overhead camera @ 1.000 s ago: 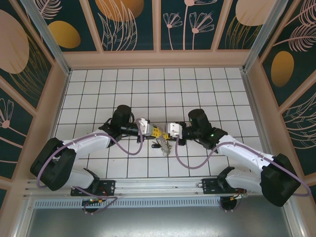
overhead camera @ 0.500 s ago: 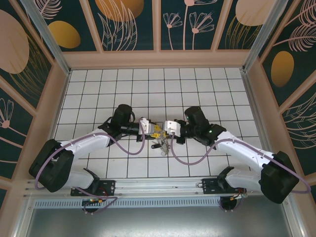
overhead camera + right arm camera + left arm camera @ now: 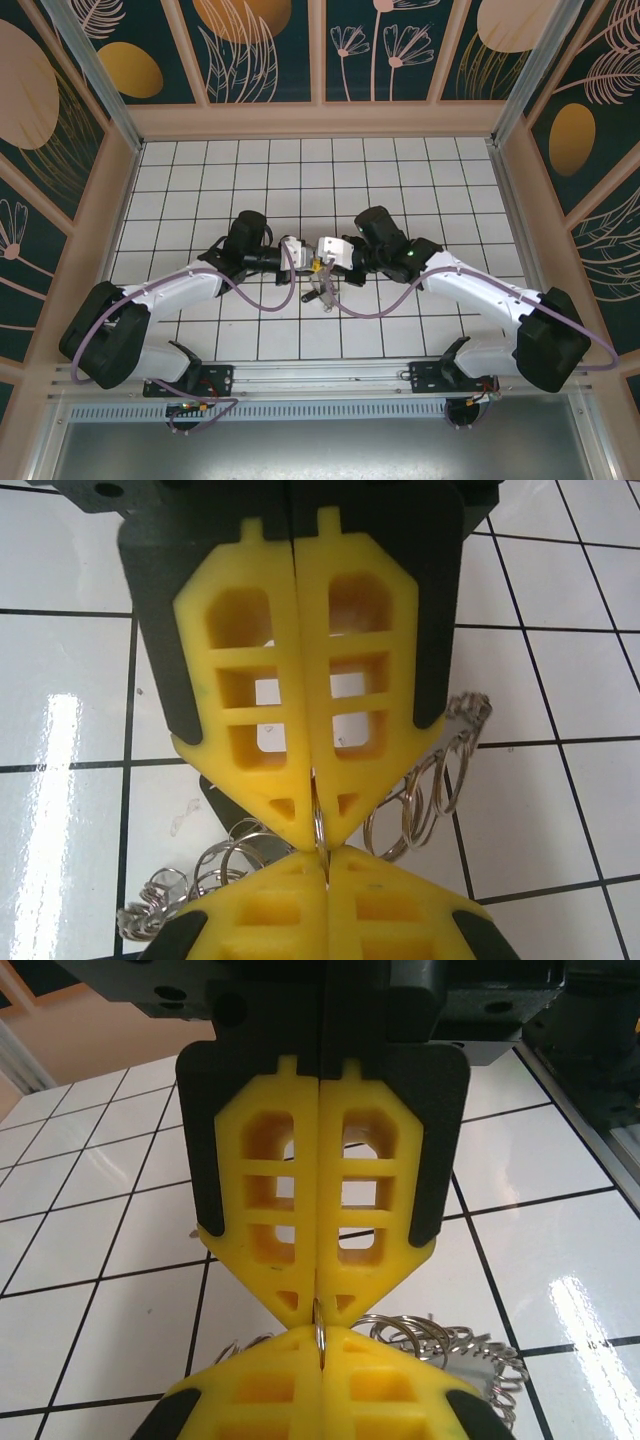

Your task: Put the keys on the keyring

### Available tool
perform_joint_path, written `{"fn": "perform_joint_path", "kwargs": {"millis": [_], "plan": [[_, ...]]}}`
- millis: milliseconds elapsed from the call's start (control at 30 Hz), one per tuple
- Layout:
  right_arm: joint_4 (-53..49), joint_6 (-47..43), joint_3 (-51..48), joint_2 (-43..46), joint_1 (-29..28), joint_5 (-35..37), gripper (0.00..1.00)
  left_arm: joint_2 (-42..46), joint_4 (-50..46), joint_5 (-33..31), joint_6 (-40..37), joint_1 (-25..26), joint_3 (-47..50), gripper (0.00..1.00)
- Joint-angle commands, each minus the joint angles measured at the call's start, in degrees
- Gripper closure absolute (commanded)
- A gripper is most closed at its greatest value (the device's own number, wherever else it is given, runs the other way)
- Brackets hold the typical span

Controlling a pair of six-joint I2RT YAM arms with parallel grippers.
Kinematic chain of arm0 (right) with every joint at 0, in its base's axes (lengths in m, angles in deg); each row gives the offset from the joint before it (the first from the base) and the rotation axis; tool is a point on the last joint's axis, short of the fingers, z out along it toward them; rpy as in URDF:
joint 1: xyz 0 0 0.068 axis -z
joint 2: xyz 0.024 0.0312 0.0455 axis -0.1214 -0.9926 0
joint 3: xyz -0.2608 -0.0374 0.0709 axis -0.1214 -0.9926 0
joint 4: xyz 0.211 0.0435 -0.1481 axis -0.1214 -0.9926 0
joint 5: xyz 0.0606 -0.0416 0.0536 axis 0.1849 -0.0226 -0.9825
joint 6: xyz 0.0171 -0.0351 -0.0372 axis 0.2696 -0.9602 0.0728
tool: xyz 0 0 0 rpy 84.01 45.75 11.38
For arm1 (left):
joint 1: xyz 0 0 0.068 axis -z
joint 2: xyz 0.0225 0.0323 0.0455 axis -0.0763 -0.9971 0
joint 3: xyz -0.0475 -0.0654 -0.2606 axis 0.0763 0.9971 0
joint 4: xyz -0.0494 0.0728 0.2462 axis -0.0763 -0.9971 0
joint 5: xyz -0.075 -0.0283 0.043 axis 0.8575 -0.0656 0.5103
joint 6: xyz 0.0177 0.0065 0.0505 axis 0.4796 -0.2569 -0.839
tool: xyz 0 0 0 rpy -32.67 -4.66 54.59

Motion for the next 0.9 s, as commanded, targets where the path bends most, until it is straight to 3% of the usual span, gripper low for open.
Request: {"fn": "perform_joint_path", "kwargs": {"millis": [0, 33, 133, 233, 400, 467, 867], "plan": [[2.65, 1.26, 0.94, 0.38, -0.36, -0.57, 1.0, 1.14, 0.86, 2.68, -2.02, 0.42, 0.18, 1.0], [3.31, 0.98, 0.18, 0.84, -0.29, -1.33, 1.0, 1.35, 0.93, 2.95, -2.22, 0.42, 0.35, 1.0], [5.29, -0.52, -3.49, 3.78, 0.72, -9.19, 0.83, 2.13, 3.32, 5.43, -0.14, 0.42, 0.82, 1.0], [10.68, 1.13, -8.63, 7.17, 3.56, -15.47, 0.79, 3.3, 8.12, 8.05, 3.49, 0.33, 1.69, 1.0], [13.1, 2.07, -12.09, 10.1, 6.68, -19.26, 0.71, 4.26, 12.88, 10.85, 7.65, 0.16, 1.98, 1.0], [14.66, 2.63, -13.06, 11.16, 7.03, -19.77, 0.7, 4.2, 17.21, 12.24, 10.78, 0.15, 2.77, 1.0], [22.5, 0.97, -16.53, 15.94, 6.29, -16.55, 0.84, 1.15, 22.67, 16.48, 15.24, 0.15, 2.27, 1.0]]}}
